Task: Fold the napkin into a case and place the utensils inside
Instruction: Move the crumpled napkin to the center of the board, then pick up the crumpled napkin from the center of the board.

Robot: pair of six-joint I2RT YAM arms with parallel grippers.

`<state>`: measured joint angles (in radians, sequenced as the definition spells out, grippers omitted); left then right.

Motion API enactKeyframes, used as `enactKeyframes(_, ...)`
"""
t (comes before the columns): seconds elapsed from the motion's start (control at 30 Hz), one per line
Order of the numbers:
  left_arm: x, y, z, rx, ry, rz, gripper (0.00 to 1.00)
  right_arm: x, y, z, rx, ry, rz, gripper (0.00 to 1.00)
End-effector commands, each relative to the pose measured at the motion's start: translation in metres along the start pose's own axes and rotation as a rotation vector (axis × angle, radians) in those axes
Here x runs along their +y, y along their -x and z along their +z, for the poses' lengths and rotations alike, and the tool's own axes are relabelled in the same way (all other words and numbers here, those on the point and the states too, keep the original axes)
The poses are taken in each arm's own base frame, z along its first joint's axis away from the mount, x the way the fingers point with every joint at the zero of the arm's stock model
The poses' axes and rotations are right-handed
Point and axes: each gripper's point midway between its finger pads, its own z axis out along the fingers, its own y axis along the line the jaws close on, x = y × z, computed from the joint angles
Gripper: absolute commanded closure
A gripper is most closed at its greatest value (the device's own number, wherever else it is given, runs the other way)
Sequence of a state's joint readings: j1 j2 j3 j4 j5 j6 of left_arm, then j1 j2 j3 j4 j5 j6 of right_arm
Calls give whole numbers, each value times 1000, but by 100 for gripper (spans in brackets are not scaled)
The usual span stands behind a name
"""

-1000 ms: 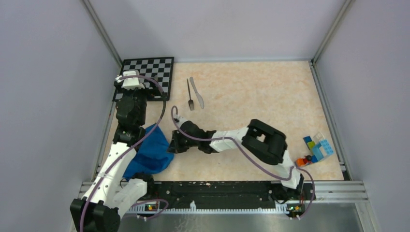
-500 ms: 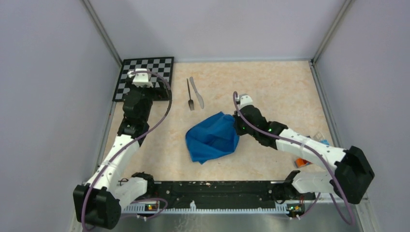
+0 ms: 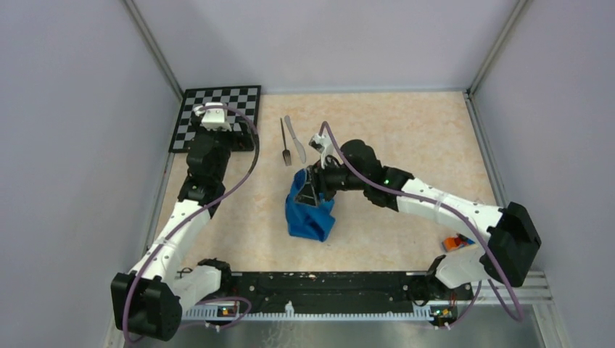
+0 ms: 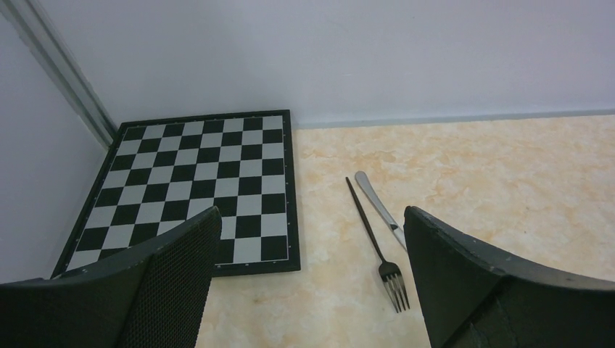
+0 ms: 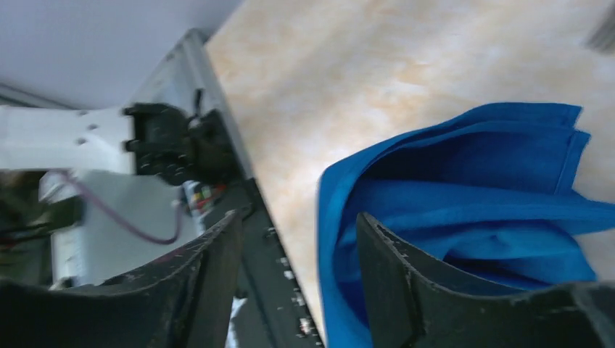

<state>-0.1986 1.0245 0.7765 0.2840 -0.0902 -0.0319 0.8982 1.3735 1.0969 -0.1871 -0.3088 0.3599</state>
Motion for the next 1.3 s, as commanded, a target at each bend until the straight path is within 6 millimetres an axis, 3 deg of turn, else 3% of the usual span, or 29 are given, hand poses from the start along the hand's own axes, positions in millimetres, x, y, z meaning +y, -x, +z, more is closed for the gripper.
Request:
enactKeyframes(0.0,4,15,5,-35,33,-19,1,58,25,-19,-105,423,92,37)
enactKeyframes(0.13,-3,13,8,-16,-1,-27,1,-1,0,-15,-33,232,135,36)
enactKeyframes(0.27,-23,9,15,26,-107,-47,1,-65,-6,-31,-87,26,276,34)
enactKeyframes(0.4,-54,-14,25,147,-244,-89,1,-99,-8,-34,-143,-68,387,31)
enactKeyframes(0.5,-82,-44,24,314,-239,-102,3,-95,-13,-18,-112,-41,410,30)
enactKeyframes(0.6,-108,-71,-10,526,-292,-282,8,-81,-17,-5,-105,24,370,31)
enactKeyframes(0.77,-102,-122,-87,703,-158,-596,11,-79,-22,30,-31,46,475,43)
enactKeyframes(0.83,-95,-148,-117,787,-61,-700,11,-80,-31,50,19,10,524,43)
enactKeyframes(0.93,-93,-164,-146,863,23,-827,13,-71,-35,74,29,-44,527,40)
enactKeyframes(1.17,-100,-198,-171,954,54,-946,30,-57,-49,119,36,-167,579,44)
enactKeyframes(1.27,-101,-207,-174,973,59,-958,29,-60,-60,124,34,-179,622,64)
